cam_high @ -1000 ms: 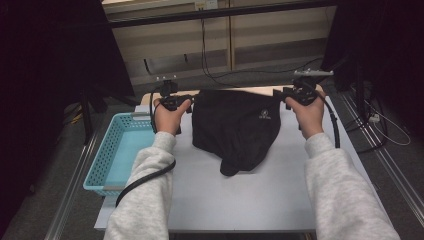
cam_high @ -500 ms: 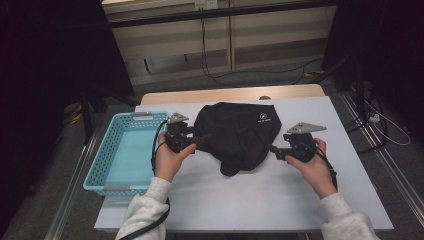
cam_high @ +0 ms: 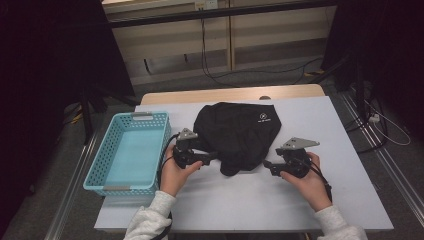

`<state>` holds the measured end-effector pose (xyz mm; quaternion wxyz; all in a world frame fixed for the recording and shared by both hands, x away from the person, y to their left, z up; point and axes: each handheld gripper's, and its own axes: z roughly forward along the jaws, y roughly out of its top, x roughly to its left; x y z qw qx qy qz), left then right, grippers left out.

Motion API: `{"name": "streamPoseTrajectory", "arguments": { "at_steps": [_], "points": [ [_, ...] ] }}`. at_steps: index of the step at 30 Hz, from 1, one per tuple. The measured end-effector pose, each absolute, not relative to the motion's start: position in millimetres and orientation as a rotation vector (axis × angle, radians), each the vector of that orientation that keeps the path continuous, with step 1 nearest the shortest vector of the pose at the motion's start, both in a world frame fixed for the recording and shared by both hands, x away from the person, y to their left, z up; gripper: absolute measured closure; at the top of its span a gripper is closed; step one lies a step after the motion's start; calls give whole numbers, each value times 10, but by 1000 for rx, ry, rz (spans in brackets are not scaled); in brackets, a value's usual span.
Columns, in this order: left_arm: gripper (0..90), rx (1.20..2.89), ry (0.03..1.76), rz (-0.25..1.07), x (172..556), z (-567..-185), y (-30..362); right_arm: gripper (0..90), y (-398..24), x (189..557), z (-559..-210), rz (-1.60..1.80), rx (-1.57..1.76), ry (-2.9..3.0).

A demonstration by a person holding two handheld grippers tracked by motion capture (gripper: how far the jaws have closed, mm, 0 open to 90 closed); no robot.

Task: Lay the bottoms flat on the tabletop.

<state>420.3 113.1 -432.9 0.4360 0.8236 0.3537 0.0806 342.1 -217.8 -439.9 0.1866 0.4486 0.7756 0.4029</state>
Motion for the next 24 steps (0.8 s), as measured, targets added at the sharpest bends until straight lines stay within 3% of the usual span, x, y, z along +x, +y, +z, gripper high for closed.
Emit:
{"name": "streamPoseTrajectory", "arguments": {
  "at_steps": [8,12,14,21,24],
  "points": [
    [172,2056,851,193,4124,-4332,1096,432,-2004,3418,-4428,1124,1201,2260],
    [174,2046,860,190,4102,-4321,1132,570,-1916,3416,-4416,1133,1149,2344],
    [174,2042,864,194,4097,-4315,1153,591,-1850,3421,-4421,1143,1113,2386],
    [174,2040,875,196,4067,-4322,1199,498,-1617,3531,-4509,1037,1059,2410],
    [174,2042,876,202,4052,-4330,1203,500,-1572,3601,-4549,999,1062,2408]
  ]
}}
